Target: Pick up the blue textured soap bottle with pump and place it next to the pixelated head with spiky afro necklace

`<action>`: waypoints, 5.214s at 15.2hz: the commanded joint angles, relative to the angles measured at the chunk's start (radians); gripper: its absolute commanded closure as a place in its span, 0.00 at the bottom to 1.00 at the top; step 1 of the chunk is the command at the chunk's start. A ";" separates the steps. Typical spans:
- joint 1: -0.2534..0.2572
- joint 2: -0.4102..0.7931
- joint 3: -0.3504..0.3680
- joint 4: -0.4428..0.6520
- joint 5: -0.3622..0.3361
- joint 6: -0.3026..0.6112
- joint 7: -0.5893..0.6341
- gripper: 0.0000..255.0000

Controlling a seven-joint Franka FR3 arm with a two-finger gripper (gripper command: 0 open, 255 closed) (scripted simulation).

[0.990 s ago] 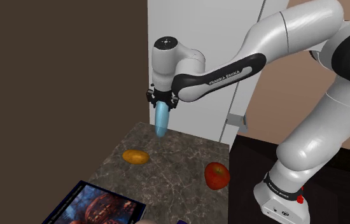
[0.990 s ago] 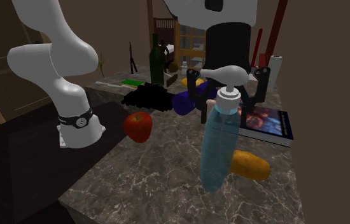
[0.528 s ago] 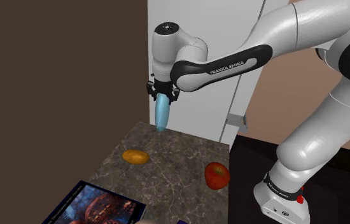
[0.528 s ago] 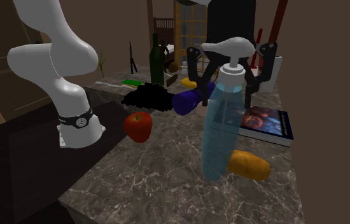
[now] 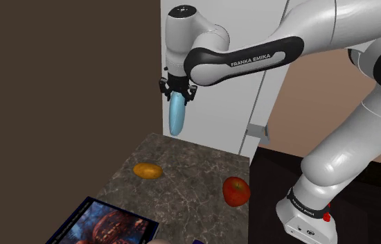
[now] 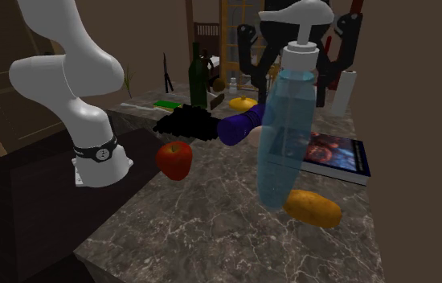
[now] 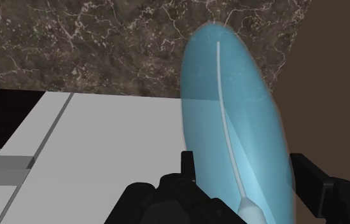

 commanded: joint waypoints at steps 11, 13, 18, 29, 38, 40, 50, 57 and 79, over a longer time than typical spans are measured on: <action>0.000 -0.006 -0.003 0.152 0.023 -0.147 -0.056 1.00; 0.000 -0.002 -0.002 0.181 0.024 -0.173 -0.062 1.00; 0.000 0.011 0.003 0.258 0.019 -0.240 -0.077 1.00; 0.009 0.070 0.026 0.449 -0.020 -0.392 -0.093 1.00; 0.073 -0.194 0.018 0.270 0.159 -0.418 -0.048 1.00; 0.095 -0.239 0.021 0.247 0.189 -0.435 -0.031 1.00; 0.197 -0.399 0.078 0.214 0.305 -0.552 0.095 1.00; 0.235 -0.453 0.168 0.267 0.370 -0.652 0.215 1.00; 0.319 -0.552 0.186 -0.071 0.449 -0.406 0.262 1.00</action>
